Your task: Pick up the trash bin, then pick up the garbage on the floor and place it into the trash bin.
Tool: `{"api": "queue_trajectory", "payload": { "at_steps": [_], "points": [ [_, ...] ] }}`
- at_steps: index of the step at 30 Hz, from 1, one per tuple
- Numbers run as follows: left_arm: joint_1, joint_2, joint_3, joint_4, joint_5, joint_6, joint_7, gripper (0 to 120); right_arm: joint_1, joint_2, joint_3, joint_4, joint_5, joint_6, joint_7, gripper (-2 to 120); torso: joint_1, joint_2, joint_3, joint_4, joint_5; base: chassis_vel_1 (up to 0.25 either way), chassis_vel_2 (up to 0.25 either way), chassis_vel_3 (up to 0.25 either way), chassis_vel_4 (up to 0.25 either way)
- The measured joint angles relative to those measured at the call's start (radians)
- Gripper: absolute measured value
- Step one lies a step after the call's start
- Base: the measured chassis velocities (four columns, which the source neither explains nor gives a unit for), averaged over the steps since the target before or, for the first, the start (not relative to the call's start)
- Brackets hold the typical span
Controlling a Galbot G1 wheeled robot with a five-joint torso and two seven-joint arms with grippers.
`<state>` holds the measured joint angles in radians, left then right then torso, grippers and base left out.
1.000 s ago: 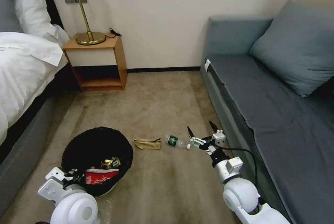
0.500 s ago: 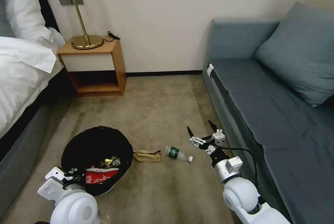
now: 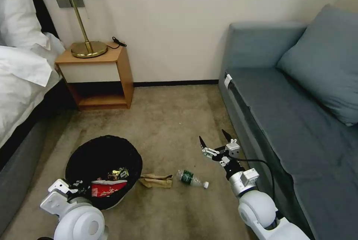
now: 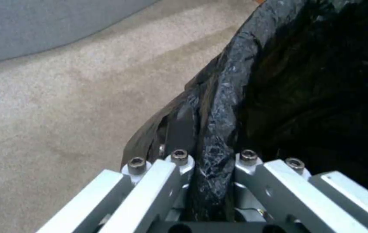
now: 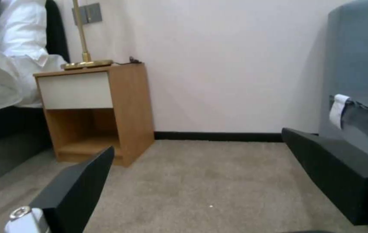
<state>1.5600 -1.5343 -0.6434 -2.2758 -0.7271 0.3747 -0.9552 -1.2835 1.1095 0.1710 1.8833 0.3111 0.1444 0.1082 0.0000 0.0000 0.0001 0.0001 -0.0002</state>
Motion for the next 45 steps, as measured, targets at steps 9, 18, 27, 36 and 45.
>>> {"api": "queue_trajectory", "payload": {
  "at_steps": [9,18,27,36,45],
  "points": [
    [-0.004,0.0,0.001,0.005,0.0,0.0,0.0,0,0.022,-0.006,-0.013,-0.018,0.002,-0.016,-0.031,100,0.0,0.0,0.0,-0.0003,0.0002,0.0,0.0,0.0,0.0],
    [-0.001,-0.003,0.004,0.003,0.0,0.001,0.0,0,0.171,-0.071,-0.057,-0.041,0.071,-0.412,-0.375,100,0.0,0.0,0.0,-0.0001,0.0002,0.0,0.0,0.0,0.0],
    [0.006,-0.003,-0.01,-0.011,0.0,0.002,0.0,0,0.364,-0.109,-0.229,-0.257,0.02,-0.596,-0.612,100,0.0,0.0,0.0,0.0,0.0002,0.0,0.0,0.0,0.0],
    [0.008,-0.006,-0.016,-0.012,0.0,0.002,0.0,0,0.477,-0.049,-0.366,-0.518,-0.037,-0.534,-0.679,100,0.0,0.0,0.0,-0.0001,0.0002,0.0,0.0,0.0,0.0],
    [0.01,-0.006,-0.02,-0.014,-0.001,0.002,0.0,0,0.527,0.039,-0.39,-0.704,-0.114,-0.457,-0.701,100,0.0,0.0,0.0,-0.0002,0.0,0.0,0.0,0.0,0.0]
  ]
}}
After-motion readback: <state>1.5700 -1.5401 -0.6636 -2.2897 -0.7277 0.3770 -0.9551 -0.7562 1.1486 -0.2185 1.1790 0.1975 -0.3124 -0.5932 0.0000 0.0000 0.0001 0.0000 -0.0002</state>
